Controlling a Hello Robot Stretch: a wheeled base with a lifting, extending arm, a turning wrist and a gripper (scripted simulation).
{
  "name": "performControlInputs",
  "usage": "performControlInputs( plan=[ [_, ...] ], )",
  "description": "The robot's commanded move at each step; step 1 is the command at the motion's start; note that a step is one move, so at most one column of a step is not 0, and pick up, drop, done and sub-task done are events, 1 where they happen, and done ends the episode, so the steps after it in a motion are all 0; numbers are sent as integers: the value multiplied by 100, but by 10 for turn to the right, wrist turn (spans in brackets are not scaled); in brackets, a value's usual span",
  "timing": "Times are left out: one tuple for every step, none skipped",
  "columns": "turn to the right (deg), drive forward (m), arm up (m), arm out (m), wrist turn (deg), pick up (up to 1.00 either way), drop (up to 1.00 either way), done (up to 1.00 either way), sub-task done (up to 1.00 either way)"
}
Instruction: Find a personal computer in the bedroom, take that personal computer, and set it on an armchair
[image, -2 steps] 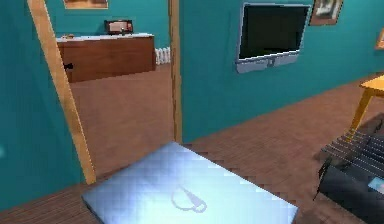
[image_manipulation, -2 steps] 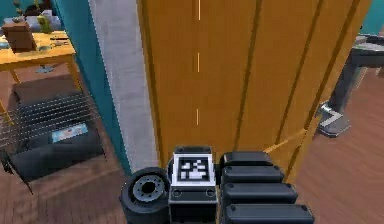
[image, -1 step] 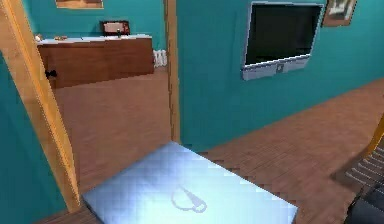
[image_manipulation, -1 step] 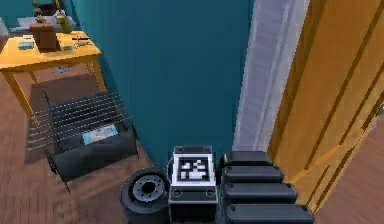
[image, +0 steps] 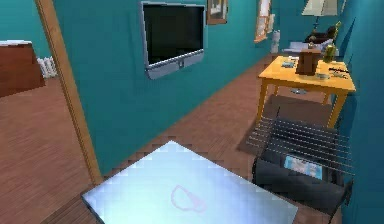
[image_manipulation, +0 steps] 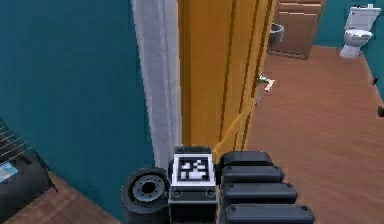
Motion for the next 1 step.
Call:
performControlInputs(
  plan=[
    [0, 100, 0, 0, 0, 0, 0, 0, 0]
  ],
)
